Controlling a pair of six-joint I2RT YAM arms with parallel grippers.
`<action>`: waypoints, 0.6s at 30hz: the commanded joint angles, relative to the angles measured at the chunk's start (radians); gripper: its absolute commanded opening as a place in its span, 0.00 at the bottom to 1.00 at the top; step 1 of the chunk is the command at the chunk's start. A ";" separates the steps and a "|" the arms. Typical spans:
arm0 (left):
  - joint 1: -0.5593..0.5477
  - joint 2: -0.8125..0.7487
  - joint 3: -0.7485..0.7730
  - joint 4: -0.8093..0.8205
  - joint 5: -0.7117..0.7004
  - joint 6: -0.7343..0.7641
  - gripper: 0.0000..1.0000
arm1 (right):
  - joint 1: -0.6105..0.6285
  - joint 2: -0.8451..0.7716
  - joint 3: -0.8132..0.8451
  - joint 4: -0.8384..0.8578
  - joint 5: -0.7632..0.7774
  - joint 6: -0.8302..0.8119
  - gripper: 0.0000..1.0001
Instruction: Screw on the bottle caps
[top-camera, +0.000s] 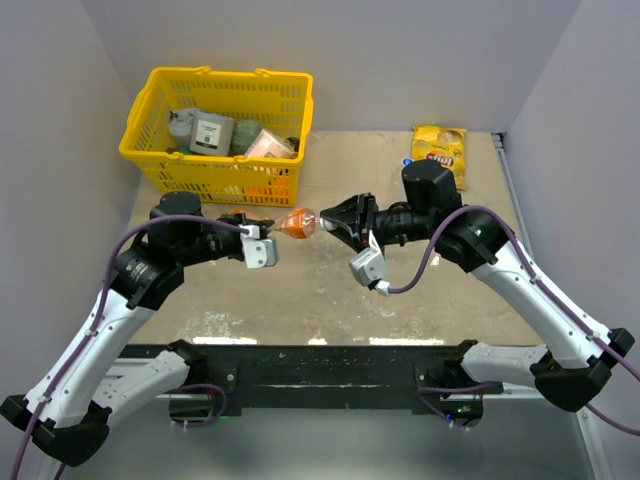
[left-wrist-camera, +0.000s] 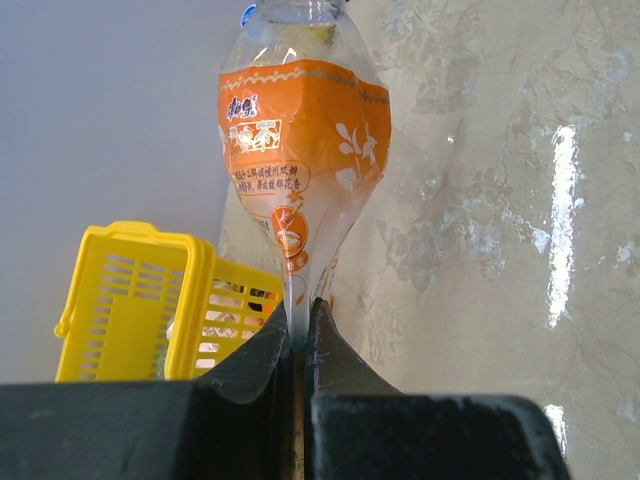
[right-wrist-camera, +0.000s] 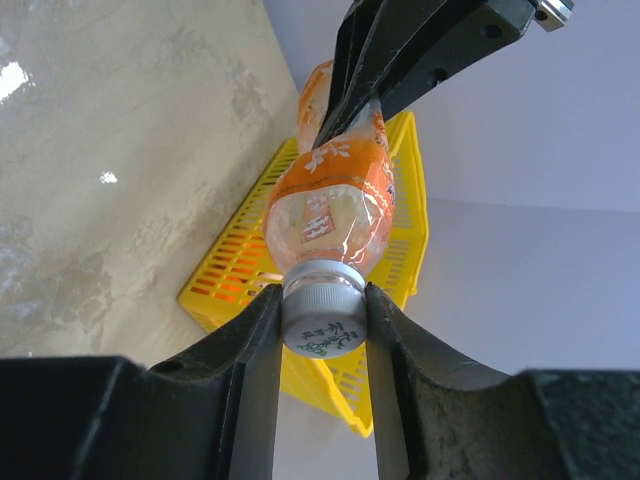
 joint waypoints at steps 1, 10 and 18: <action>0.000 -0.014 -0.016 0.043 0.019 0.007 0.00 | 0.005 0.019 0.034 0.026 0.013 0.039 0.24; -0.003 -0.060 -0.147 0.339 -0.153 -0.023 0.00 | 0.004 0.141 0.264 -0.044 -0.054 0.550 0.00; -0.020 -0.096 -0.274 0.606 -0.297 0.051 0.00 | 0.005 0.287 0.416 -0.112 -0.177 0.935 0.00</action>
